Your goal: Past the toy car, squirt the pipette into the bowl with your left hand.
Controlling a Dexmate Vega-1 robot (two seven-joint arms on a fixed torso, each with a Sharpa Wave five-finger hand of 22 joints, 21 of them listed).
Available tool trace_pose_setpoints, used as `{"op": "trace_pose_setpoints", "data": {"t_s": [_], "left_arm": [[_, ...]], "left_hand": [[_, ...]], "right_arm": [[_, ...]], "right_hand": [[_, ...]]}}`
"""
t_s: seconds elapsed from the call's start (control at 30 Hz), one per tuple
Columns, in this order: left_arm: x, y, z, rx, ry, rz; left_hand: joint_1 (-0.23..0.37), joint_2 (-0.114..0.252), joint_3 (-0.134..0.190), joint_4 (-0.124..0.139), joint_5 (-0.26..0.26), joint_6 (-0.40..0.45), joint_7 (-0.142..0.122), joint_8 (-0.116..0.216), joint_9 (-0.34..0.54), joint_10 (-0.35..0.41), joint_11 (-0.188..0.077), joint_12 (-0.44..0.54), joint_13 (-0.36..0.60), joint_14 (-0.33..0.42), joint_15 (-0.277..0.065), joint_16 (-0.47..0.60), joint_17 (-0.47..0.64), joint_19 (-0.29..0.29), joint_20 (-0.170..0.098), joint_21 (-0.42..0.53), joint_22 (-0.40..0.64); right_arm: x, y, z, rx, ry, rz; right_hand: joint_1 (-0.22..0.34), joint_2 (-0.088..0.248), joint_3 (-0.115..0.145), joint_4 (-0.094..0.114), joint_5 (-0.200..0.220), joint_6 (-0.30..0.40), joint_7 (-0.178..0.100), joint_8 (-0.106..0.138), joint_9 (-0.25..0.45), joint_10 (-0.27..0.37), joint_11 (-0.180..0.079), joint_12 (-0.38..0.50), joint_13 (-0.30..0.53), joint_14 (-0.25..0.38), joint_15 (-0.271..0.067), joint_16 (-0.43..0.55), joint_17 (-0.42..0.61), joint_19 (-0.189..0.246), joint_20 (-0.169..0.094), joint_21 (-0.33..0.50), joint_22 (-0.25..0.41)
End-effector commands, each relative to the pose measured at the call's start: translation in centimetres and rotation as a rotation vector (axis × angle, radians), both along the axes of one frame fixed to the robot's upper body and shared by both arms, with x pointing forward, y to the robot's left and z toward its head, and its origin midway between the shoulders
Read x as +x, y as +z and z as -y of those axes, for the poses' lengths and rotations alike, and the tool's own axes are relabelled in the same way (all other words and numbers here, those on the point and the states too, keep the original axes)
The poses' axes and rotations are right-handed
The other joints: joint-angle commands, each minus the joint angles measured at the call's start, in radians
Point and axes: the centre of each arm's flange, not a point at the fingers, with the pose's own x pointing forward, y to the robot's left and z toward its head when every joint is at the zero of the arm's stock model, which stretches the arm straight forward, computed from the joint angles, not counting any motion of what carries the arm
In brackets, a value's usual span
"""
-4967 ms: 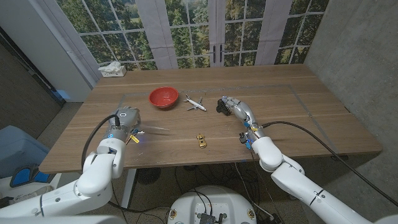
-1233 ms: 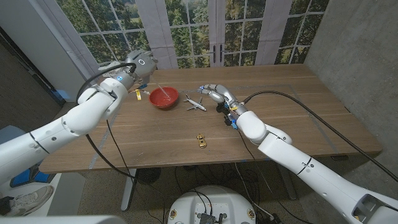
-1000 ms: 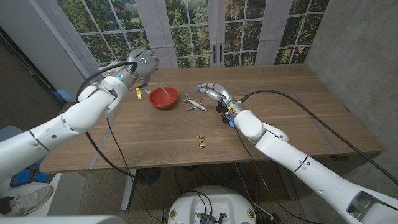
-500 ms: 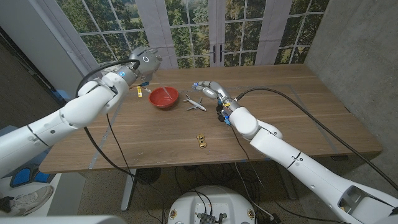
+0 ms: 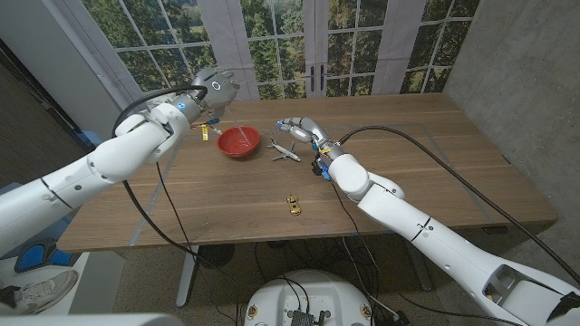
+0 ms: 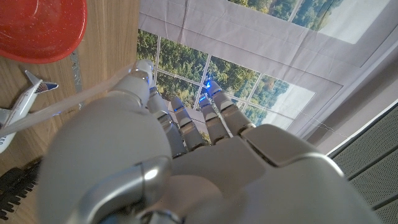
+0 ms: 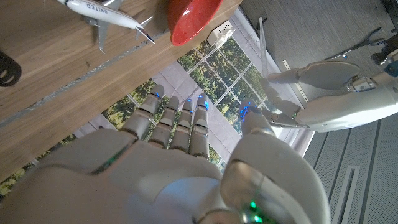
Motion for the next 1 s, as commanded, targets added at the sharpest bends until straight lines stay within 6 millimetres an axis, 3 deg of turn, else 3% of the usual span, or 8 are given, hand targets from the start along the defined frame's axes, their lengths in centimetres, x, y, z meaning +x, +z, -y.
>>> {"op": "trace_pose_setpoints", "data": {"t_s": [0.03,0.5,0.73,1.0], "left_arm": [[0.0,0.0,0.2,0.018,-0.008,0.004],[0.3,0.1,0.6,0.047,-0.009,0.013],[0.5,-0.1,0.8,0.067,-0.007,0.021],[0.8,0.1,1.0,0.086,-0.007,0.028]], "left_hand": [[0.01,0.003,-0.007,0.0,0.006,0.0,-0.006,0.01,0.005,0.011,-0.002,-0.002,0.001,0.01,-0.16,-0.001,0.002,0.001,-0.004,0.005,0.003],[0.012,0.004,-0.011,0.0,0.006,0.002,-0.01,0.011,0.005,0.012,-0.002,-0.003,0.001,0.01,-0.161,-0.002,0.002,0.001,-0.005,0.004,0.003],[0.013,0.005,-0.014,0.0,0.006,0.003,-0.011,0.012,0.006,0.012,-0.002,-0.003,0.001,0.01,-0.161,-0.002,0.002,0.001,-0.006,0.004,0.003],[0.014,0.005,-0.016,0.0,0.006,0.006,-0.013,0.014,0.006,0.012,-0.002,-0.003,0.001,0.009,-0.161,-0.002,0.002,0.0,-0.008,0.003,0.003]], "right_arm": [[0.1,0.1,-1.4,0.008,0.0,0.005],[0.2,0.0,-2.9,0.046,0.002,0.006],[0.2,0.1,-3.8,0.068,-0.02,0.018],[0.3,0.4,-4.6,0.102,-0.016,0.013]], "right_hand": [[0.009,-0.003,-0.006,-0.002,-0.002,0.028,0.0,0.012,0.006,0.019,-0.002,0.011,0.005,0.025,-0.023,0.015,0.007,0.022,0.0,0.008,0.006],[0.039,-0.014,-0.019,-0.009,-0.007,0.095,0.001,0.033,0.011,0.086,-0.008,0.04,0.026,0.116,-0.044,0.07,0.034,0.066,-0.004,0.024,0.008],[0.105,-0.033,-0.015,-0.025,-0.01,0.133,-0.007,0.051,0.013,0.116,-0.018,0.053,0.04,0.144,-0.056,0.095,0.053,0.103,-0.006,0.038,0.01],[0.14,-0.046,-0.022,-0.016,-0.016,0.167,-0.006,0.067,0.016,0.148,-0.022,0.069,0.057,0.164,-0.057,0.118,0.072,0.109,-0.006,0.041,0.011]]}}
